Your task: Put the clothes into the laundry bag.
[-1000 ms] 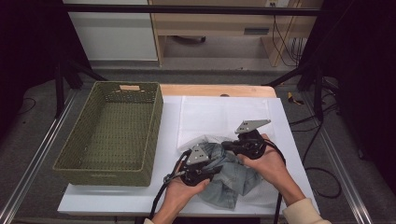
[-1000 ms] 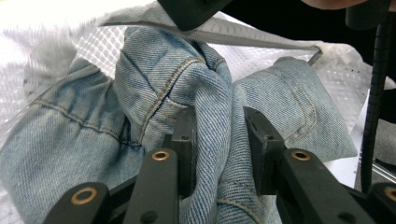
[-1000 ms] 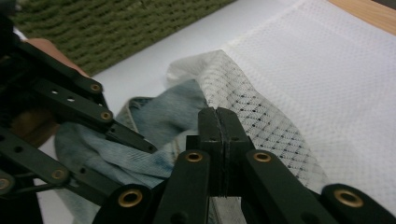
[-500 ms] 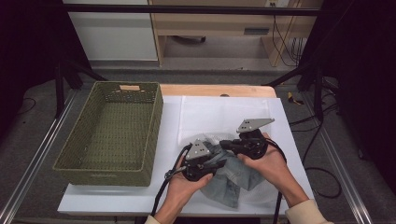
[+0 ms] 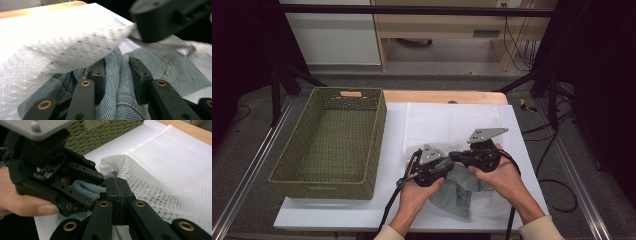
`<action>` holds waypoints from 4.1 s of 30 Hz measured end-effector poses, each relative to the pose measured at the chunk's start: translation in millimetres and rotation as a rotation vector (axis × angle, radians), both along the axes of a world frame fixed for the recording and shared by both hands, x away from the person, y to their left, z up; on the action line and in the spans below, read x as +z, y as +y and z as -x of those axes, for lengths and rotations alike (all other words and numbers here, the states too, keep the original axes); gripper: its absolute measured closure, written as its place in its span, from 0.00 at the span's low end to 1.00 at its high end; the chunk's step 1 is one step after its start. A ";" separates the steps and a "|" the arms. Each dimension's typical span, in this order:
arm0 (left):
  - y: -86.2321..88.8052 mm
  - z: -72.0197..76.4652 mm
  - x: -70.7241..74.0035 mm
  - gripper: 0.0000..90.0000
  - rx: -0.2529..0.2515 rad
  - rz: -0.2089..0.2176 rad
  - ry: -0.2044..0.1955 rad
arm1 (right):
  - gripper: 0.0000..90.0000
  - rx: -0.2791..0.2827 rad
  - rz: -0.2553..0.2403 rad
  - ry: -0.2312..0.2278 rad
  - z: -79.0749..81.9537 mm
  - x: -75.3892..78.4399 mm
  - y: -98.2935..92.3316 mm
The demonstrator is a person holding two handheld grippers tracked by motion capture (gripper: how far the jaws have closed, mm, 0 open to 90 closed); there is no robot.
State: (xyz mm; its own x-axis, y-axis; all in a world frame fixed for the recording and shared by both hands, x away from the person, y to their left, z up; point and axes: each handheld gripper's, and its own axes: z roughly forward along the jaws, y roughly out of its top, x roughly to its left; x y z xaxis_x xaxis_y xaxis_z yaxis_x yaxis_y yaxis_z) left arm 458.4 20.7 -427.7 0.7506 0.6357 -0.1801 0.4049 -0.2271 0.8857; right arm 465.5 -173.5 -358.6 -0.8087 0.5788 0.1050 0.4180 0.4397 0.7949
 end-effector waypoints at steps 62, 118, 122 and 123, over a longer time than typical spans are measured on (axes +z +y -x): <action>84.7 39.3 -35.1 0.48 0.069 -0.121 -0.018 | 0.64 -0.066 0.107 -0.032 5.5 0.6 21.7; 42.2 5.9 -19.7 0.93 0.055 -0.027 -0.004 | 0.99 -0.027 0.036 0.113 -20.6 -3.4 69.4; 41.8 0.3 -27.1 0.92 0.059 -0.039 -0.007 | 0.99 -0.031 0.053 0.119 -19.0 -8.7 69.7; 41.8 0.3 -27.1 0.91 0.059 -0.039 -0.007 | 0.99 -0.031 0.053 0.119 -19.0 -8.7 69.7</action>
State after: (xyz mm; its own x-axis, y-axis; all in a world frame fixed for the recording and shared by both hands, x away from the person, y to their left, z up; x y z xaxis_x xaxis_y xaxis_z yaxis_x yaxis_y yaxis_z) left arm 458.1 62.5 -454.9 0.7127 0.6854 -0.1491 0.4125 -0.2375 0.8794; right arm 484.5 -103.8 -367.3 -0.7736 0.6109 0.1681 0.5224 0.4648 0.7149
